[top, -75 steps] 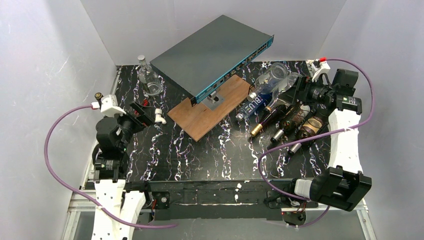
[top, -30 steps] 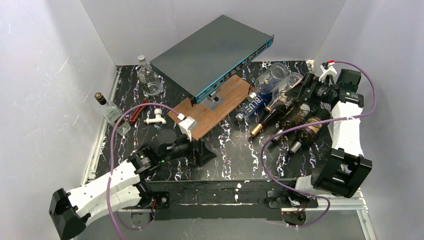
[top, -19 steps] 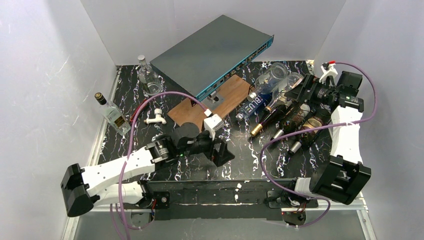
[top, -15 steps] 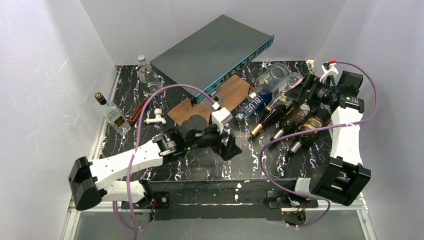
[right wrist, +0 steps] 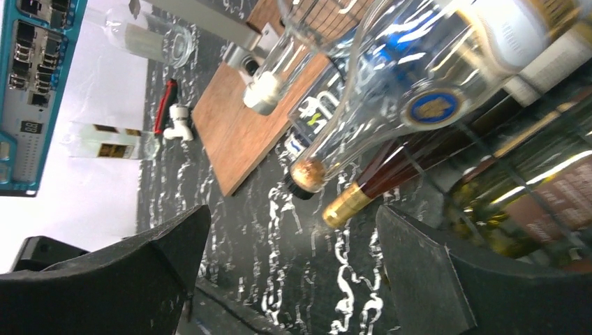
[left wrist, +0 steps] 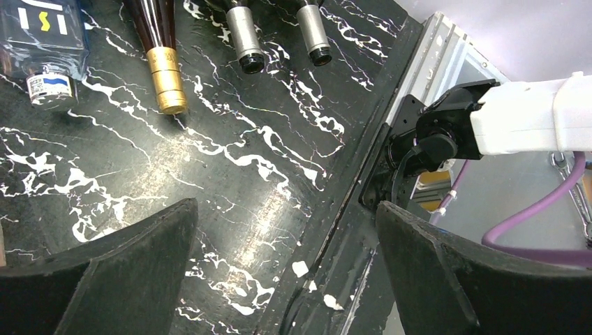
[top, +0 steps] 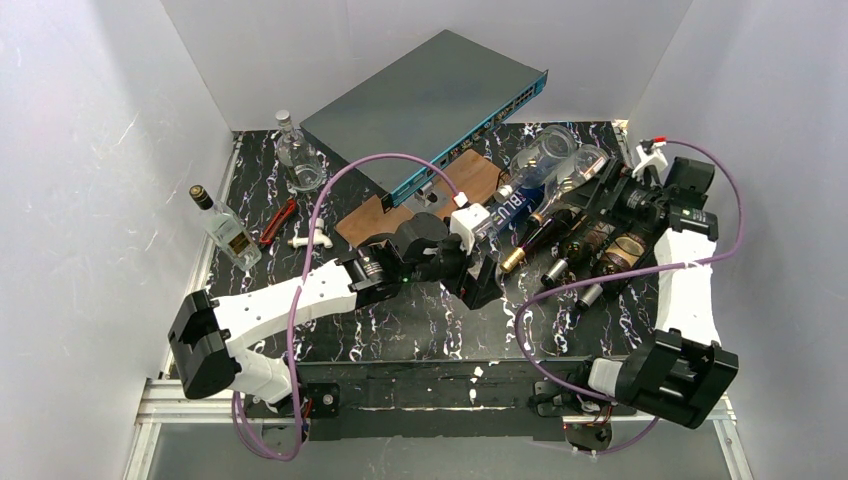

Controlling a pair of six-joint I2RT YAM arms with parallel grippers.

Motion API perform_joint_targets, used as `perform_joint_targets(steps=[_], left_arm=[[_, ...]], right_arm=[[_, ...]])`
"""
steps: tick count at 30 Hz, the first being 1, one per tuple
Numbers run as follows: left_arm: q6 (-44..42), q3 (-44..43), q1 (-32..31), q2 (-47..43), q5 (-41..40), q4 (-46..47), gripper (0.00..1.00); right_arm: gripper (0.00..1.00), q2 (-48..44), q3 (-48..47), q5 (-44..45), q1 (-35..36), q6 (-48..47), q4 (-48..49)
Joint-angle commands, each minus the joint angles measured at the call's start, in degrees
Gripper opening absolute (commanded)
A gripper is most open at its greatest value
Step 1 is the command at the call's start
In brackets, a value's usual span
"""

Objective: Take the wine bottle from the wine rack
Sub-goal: Pick up the wine bottle from the wine rack.

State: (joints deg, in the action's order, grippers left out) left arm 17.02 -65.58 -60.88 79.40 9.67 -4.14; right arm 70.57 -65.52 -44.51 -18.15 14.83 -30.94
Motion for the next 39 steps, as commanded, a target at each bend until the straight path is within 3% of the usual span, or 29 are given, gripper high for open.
perform_joint_targets(steps=[1,7,11,18,28,39], left_arm=[[0.78,0.30,-0.23,-2.87,-1.84,-0.02,0.98],[2.80,3.79,-0.20,-6.01,-4.02,0.97,0.98],[3.91,5.19,-0.20,-7.77,-4.93,1.01,0.98],[4.61,6.03,-0.20,-9.23,-5.84,0.77,0.98],[4.65,6.06,-0.20,-9.77,-6.63,-0.14,0.98],[4.86,6.41,-0.20,-9.68,-6.99,-0.42,0.98]], right_arm=[[0.98,-2.48,2.90,0.38,4.22,8.22,6.00],[0.98,-1.70,7.20,5.77,7.45,17.11,12.16],[0.98,0.12,5.90,15.13,10.32,18.67,8.80],[0.98,1.47,7.54,23.61,14.66,25.76,8.96],[0.98,2.10,14.31,27.28,18.02,37.84,18.92],[0.95,4.78,15.33,27.34,18.03,42.17,25.59]])
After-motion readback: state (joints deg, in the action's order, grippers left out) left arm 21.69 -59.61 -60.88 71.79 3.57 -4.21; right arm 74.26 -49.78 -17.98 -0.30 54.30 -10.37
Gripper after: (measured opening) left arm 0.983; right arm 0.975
